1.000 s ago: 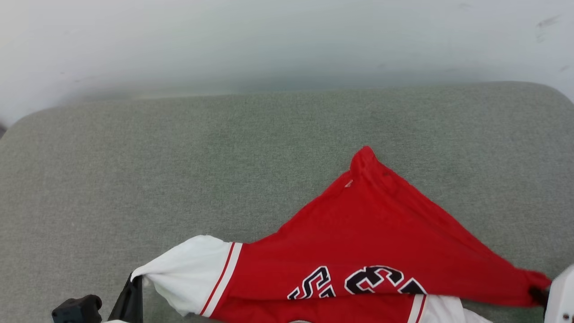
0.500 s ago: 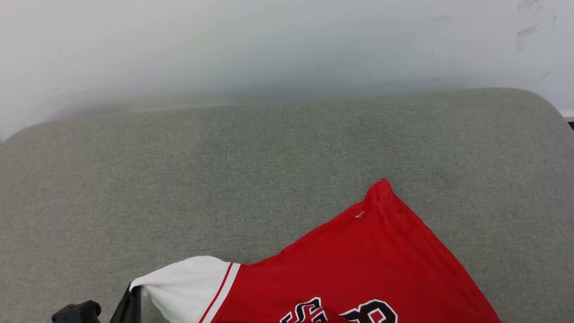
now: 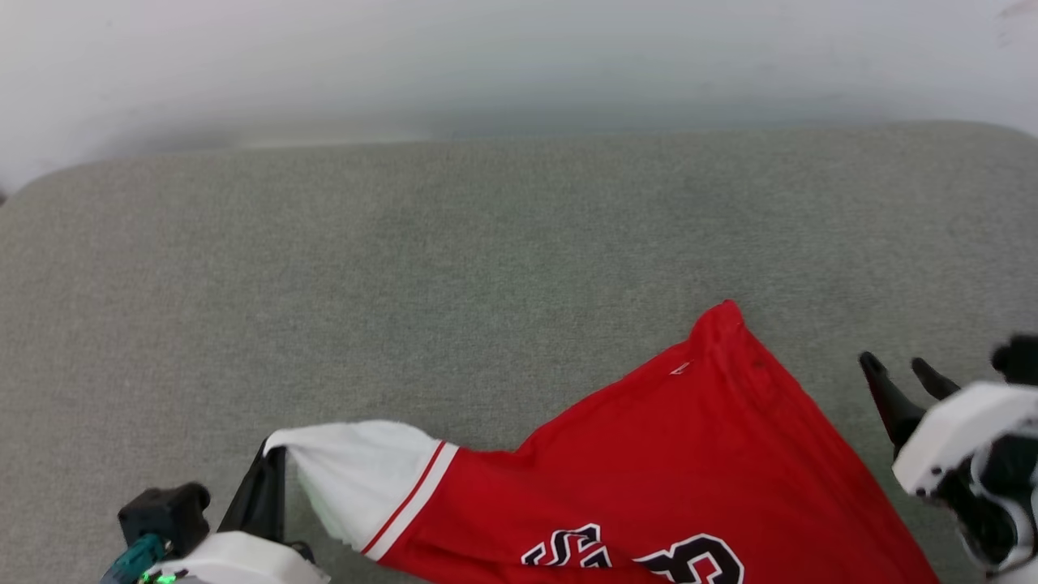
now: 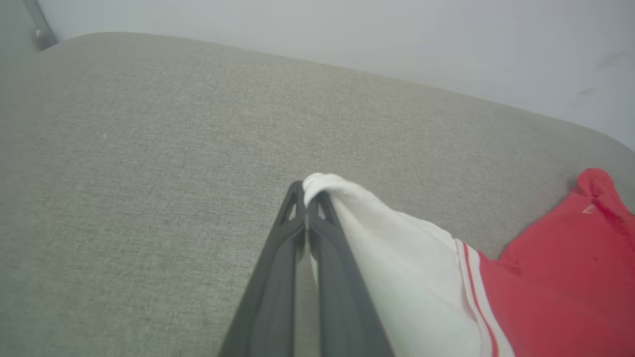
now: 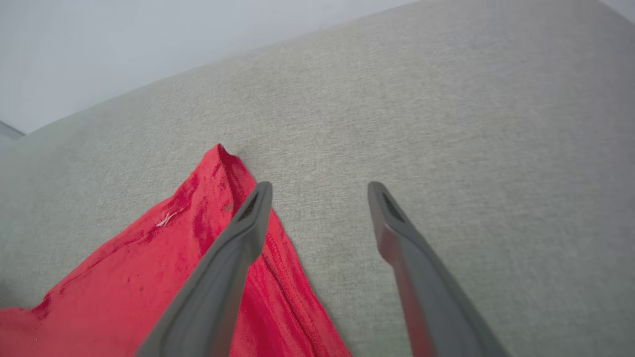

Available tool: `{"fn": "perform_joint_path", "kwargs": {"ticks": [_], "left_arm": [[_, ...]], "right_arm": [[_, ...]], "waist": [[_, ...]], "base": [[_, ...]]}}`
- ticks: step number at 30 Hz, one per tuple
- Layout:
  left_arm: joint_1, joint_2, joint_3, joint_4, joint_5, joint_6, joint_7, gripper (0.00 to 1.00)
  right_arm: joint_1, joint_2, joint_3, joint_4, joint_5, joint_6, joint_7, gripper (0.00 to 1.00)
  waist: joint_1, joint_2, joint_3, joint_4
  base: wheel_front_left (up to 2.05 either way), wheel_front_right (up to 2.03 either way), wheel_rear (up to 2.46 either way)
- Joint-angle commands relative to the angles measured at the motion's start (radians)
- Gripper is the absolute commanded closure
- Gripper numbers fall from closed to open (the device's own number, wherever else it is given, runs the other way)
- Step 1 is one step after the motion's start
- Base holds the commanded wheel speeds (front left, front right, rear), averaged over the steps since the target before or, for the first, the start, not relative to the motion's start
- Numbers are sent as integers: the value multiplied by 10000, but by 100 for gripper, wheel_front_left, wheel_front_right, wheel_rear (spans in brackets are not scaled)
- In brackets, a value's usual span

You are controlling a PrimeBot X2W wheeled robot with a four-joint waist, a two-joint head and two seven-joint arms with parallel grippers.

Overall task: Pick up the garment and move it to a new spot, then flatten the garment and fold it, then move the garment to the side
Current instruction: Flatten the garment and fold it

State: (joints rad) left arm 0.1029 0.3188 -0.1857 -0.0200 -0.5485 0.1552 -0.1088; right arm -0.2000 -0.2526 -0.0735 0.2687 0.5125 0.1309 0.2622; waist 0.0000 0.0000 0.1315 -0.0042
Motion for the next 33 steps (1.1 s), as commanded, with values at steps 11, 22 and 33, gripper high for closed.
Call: {"fn": "perform_joint_path", "kwargs": {"ticks": [11, 22, 33], "left_arm": [[-1349, -308, -409, 85, 218, -299, -378, 100], [-1986, -517, -566, 508, 198, -455, -694, 100], [-2150, -323, -510, 805, 165, -442, -722, 100]], "right_arm": [[-3690, -1371, 2665, 1010, 799, -3, 5057, 0], [-4628, -1468, 4734, 2933, 1370, -3, 6624, 0], [-5382, -1554, 5623, 3315, 1778, -3, 5768, 100]], "waist": [[0, 0, 1445, 799], [0, 0, 2201, 1091], [0, 0, 1746, 949]], "base": [[0, 0, 0], [0, 0, 0], [0, 0, 0]]}}
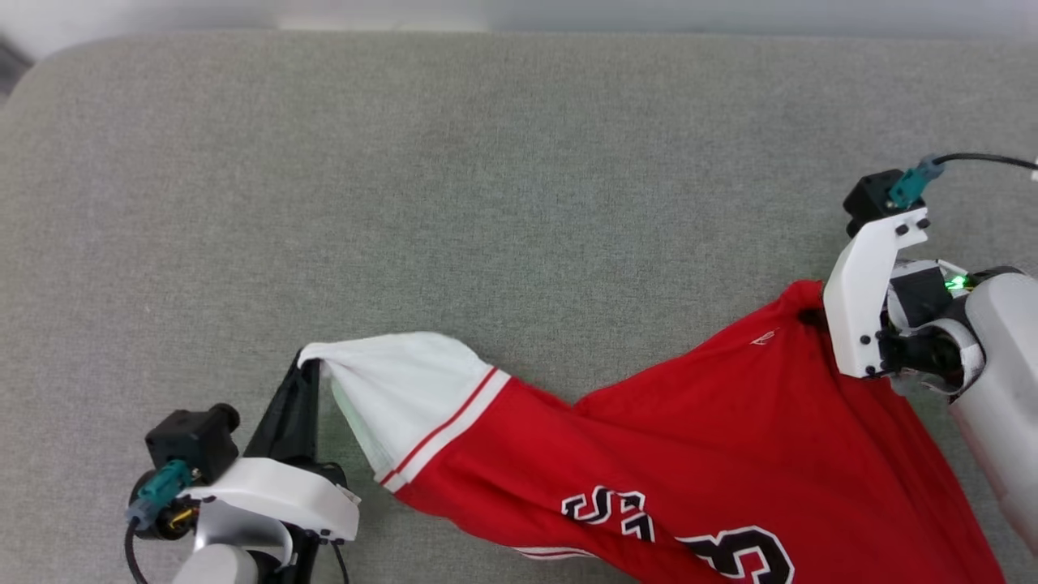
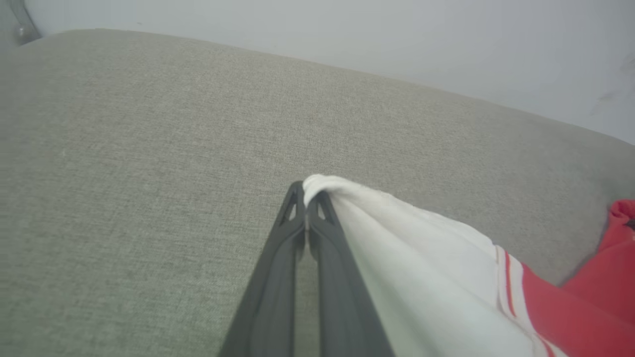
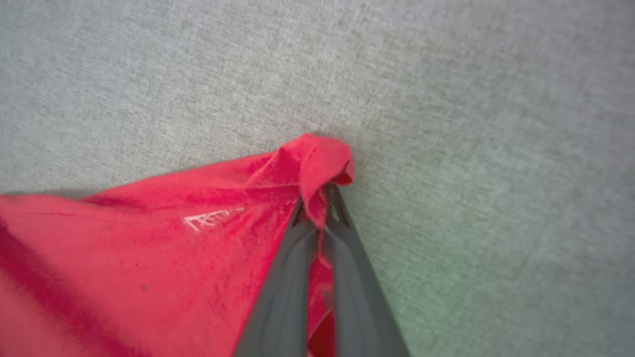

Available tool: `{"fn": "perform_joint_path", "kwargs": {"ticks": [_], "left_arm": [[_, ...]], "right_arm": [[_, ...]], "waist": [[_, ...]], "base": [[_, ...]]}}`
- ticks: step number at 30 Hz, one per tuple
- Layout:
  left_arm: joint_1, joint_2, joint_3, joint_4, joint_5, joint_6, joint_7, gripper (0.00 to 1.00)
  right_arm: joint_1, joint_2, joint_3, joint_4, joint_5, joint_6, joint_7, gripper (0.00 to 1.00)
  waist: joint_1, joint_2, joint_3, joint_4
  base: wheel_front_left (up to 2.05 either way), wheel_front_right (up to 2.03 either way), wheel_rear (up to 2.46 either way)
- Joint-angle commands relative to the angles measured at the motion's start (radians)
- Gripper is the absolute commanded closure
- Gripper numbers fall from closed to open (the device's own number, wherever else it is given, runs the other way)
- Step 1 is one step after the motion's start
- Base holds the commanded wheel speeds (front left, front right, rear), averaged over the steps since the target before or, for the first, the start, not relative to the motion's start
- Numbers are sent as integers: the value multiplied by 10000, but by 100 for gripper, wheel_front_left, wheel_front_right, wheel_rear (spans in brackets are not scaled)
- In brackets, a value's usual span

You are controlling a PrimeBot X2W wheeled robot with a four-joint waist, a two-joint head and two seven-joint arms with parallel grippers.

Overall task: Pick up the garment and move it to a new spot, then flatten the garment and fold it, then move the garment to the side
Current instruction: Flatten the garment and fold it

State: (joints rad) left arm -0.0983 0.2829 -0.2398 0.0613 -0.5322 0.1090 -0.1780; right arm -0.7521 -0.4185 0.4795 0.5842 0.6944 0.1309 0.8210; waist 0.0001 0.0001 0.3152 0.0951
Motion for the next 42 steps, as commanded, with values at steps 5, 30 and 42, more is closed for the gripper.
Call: {"fn": "perform_joint_path", "kwargs": {"ticks": [5, 30, 42], "left_arm": [[-505, 388, 186, -55, 80, 45, 201, 100], [-8942, 1087, 834, 4137, -390, -1031, 819, 100], [-13506, 1499, 1011, 5393, -184, -1258, 531, 100]], "right_arm": [[-365, -52, 12, 97, -495, -3, -1532, 100], [-3850, 685, -2017, 1220, -2249, -5, -7139, 100], [-7300, 666, -2841, 1528, -2575, -9, -7747, 100]], "waist": [[-1, -1, -698, -300], [-1, -1, -841, -1644], [-1, -1, 1336, -1644]], "base": [[0, 0, 0], [0, 0, 0], [0, 0, 0]]}}
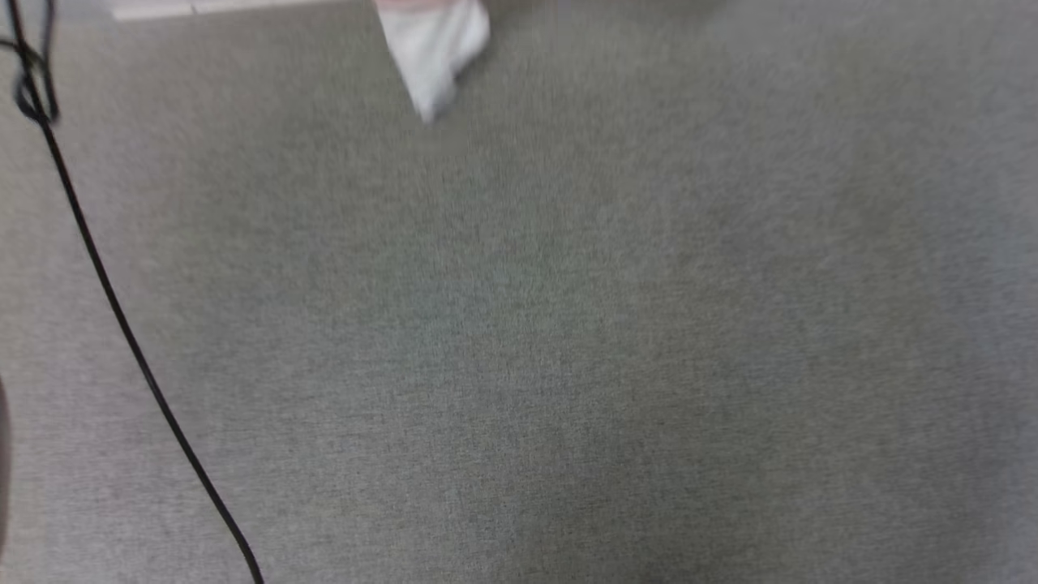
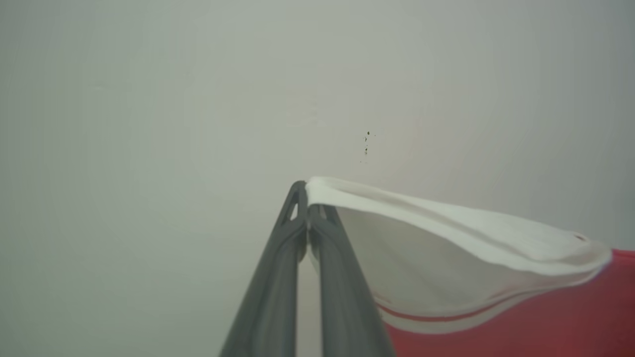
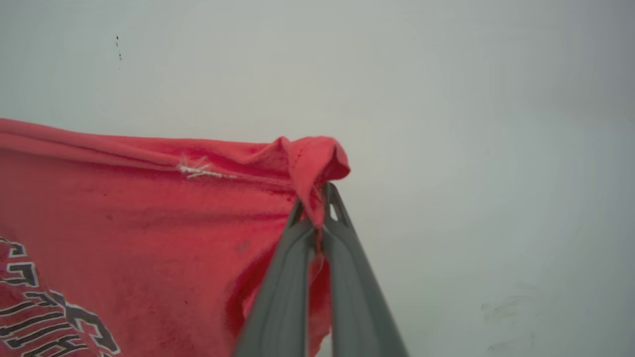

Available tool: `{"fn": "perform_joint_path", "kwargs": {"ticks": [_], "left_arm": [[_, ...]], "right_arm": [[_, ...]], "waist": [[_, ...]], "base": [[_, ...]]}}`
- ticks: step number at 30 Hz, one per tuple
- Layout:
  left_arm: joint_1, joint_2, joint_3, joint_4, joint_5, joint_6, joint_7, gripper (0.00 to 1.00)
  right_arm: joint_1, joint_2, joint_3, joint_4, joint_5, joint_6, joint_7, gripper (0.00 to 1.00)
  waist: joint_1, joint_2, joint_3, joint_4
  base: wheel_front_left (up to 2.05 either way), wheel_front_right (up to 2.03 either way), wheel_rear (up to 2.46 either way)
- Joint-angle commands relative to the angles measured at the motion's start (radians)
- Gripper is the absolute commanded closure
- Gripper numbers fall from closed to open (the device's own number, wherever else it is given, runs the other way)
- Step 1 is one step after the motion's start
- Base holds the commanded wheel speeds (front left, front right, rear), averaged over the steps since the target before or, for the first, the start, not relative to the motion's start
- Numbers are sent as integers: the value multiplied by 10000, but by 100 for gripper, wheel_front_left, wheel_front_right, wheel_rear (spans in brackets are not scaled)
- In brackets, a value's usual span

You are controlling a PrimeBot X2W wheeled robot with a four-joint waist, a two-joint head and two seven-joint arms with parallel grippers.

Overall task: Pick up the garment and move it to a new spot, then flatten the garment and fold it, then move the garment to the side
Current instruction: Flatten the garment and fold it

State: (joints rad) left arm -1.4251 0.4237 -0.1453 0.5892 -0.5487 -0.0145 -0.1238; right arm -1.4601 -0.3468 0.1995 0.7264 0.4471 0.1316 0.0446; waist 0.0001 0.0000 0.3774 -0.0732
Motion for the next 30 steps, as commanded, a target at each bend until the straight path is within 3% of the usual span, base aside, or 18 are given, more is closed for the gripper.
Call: {"fn": "perform_joint_path", "kwargs": {"ticks": [1, 10, 16, 23, 30], "left_arm": [[-528, 128, 60, 167, -1, -58, 1, 100], [-1781, 301, -65, 686, 121, -170, -81, 100], [-1537, 182, -145, 1449, -30, -359, -293, 100], [-792, -77, -241, 2516, -254, -678, -684, 100], [1604, -502, -265, 3474, -750, -1013, -1220, 100]], "right_arm": [[-483, -45, -52, 104, -106, -17, 7, 100], [-1820, 148, 320, 496, -100, -16, -210, 100], [-1858, 292, 848, 1085, 186, -16, -509, 100], [-973, 371, 1530, 1785, 679, -16, -931, 100], [1584, 243, 2679, 2111, 1751, -16, -1434, 100]], "waist": [[-1, 0, 950, 62], [-1, 0, 2773, 219], [-1, 0, 3279, 317], [-1, 0, 2878, 391], [-1, 0, 1225, 480]], "base": [[0, 0, 0], [0, 0, 0], [0, 0, 0], [0, 0, 0], [0, 0, 0]]}}
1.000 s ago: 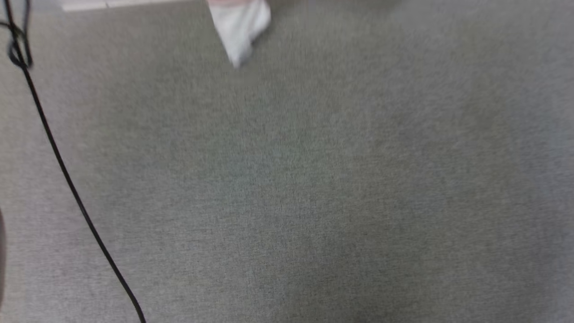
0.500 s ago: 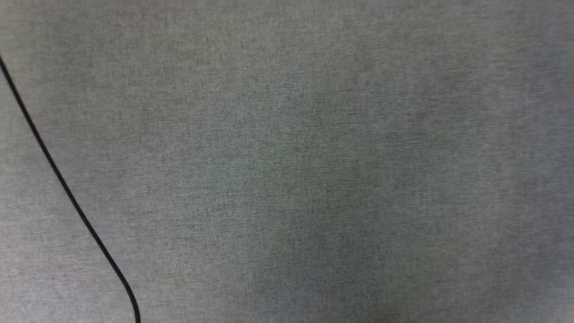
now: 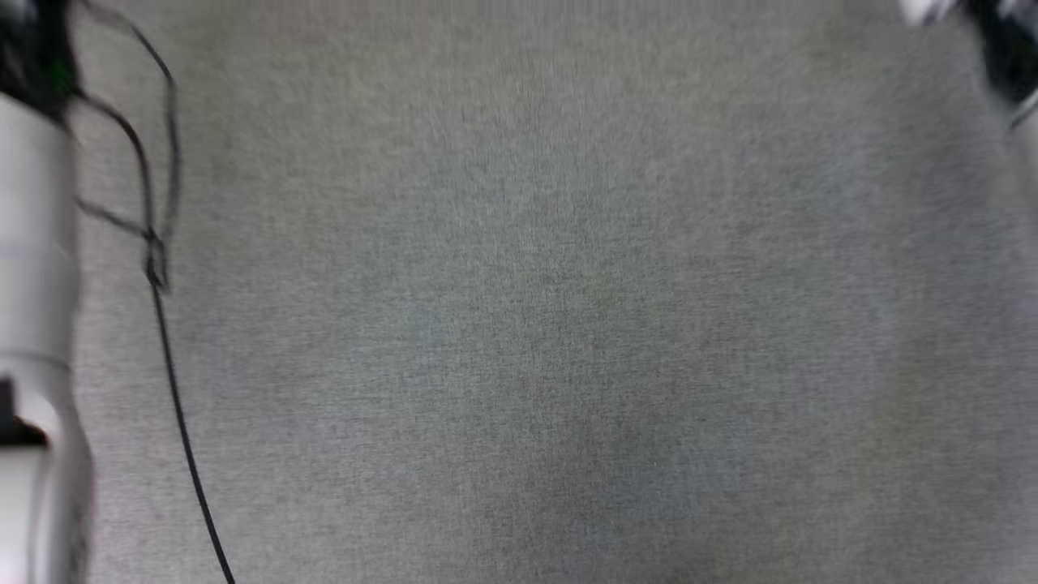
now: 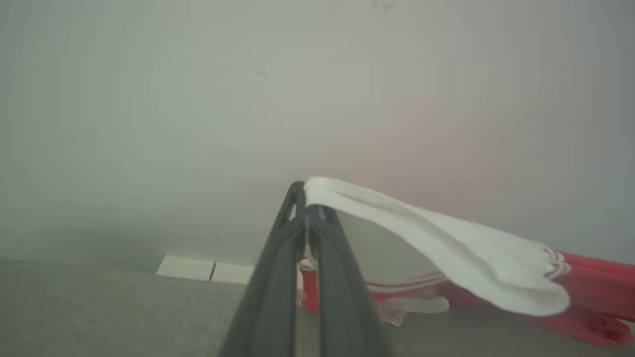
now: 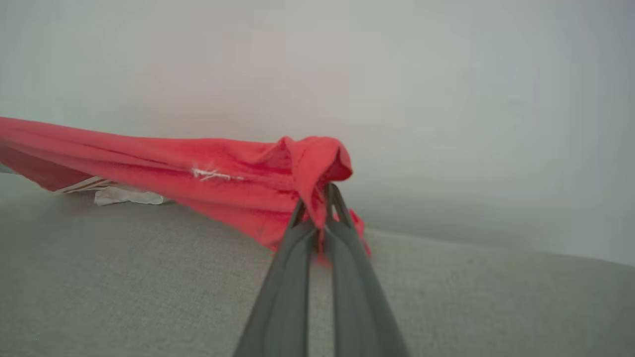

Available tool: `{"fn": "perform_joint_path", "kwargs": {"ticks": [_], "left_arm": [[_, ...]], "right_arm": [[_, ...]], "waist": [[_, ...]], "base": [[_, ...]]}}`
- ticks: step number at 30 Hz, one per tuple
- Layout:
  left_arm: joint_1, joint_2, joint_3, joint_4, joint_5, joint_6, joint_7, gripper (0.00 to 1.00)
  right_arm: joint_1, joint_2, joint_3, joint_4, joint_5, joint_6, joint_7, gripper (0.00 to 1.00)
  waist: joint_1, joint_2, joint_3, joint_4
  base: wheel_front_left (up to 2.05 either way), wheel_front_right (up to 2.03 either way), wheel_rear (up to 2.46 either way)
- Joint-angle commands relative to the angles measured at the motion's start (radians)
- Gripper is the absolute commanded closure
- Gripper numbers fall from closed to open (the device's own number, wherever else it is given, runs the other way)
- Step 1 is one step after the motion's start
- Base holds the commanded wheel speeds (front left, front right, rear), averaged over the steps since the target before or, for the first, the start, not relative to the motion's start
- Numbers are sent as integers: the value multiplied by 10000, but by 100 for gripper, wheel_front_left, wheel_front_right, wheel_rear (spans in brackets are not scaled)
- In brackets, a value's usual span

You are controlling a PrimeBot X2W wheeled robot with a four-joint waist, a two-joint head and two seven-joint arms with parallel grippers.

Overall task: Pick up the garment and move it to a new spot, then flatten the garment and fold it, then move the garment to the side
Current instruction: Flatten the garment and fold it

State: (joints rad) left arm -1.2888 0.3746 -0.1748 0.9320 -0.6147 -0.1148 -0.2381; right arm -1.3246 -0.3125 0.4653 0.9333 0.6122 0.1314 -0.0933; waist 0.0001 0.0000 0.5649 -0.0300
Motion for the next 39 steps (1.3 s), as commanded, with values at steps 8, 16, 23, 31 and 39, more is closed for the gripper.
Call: {"fn": "perform_joint_path", "kwargs": {"ticks": [8, 16, 23, 31, 39], "left_arm": [[3851, -250, 75, -428, -383, -124, -275, 100], [7679, -304, 586, -1975, -485, 270, -291, 100], [10885, -273, 952, -3801, -773, 1084, -61, 100], [13993, -175, 1303, -6626, -1071, 2335, 880, 100], [16125, -161, 1536, -8983, -1258, 3329, 1709, 100]], "right_arm": [[3250, -356, 823, -164, 1116, -14, -509, 100], [6032, -545, 1169, -454, 1915, -17, -777, 100], [8087, -1008, 1084, -1008, 2126, -20, -915, 100], [10339, -1353, 259, -2125, 1915, -32, -758, 100], [12630, -1292, -1593, -3689, 1077, -68, -100, 100]], "waist": [[-1, 0, -2656, 56], [-1, 0, -4273, 30], [-1, 0, -5348, 76], [-1, 0, -5922, 136], [-1, 0, -6050, 341]], "base": [[0, 0, 0], [0, 0, 0], [0, 0, 0], [0, 0, 0], [0, 0, 0]]}}
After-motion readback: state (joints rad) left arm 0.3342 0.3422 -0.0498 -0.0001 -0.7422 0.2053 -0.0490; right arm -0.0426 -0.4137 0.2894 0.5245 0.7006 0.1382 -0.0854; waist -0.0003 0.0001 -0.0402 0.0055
